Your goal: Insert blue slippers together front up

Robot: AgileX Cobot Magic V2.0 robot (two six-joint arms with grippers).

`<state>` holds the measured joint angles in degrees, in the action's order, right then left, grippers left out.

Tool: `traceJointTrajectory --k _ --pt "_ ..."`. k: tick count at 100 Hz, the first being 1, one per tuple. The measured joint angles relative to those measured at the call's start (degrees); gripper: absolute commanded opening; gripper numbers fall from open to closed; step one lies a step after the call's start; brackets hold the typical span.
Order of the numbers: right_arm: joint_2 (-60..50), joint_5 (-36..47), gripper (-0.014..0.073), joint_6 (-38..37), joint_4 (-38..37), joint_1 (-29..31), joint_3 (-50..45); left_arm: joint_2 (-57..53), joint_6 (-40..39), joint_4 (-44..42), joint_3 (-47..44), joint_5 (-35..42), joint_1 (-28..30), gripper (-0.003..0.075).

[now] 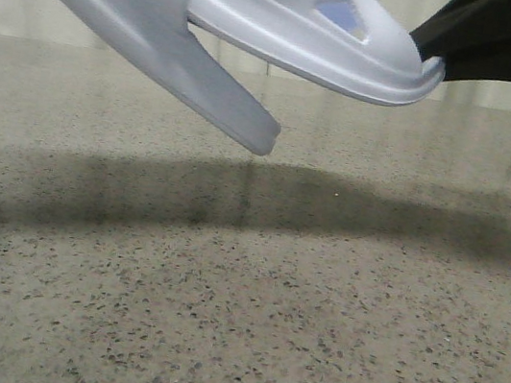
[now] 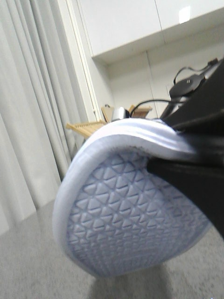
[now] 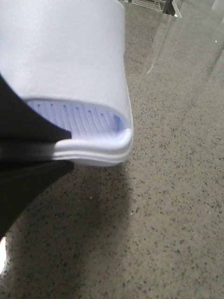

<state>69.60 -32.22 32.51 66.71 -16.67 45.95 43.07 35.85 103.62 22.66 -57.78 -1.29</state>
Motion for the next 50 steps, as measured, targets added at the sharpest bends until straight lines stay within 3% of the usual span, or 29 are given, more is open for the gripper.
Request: traceJointTrajectory --k 24,50 --pt "0.41 0.00 -0.0107 11.09 10.05 0.00 -0.09 -0.07 0.37 2.00 0.56 -1.43 0.00 0.0016" --pt "0.41 0.00 -0.0106 14.01 11.46 0.00 -0.21 -0.07 0.47 2.00 0.56 -1.78 0.00 0.0016"
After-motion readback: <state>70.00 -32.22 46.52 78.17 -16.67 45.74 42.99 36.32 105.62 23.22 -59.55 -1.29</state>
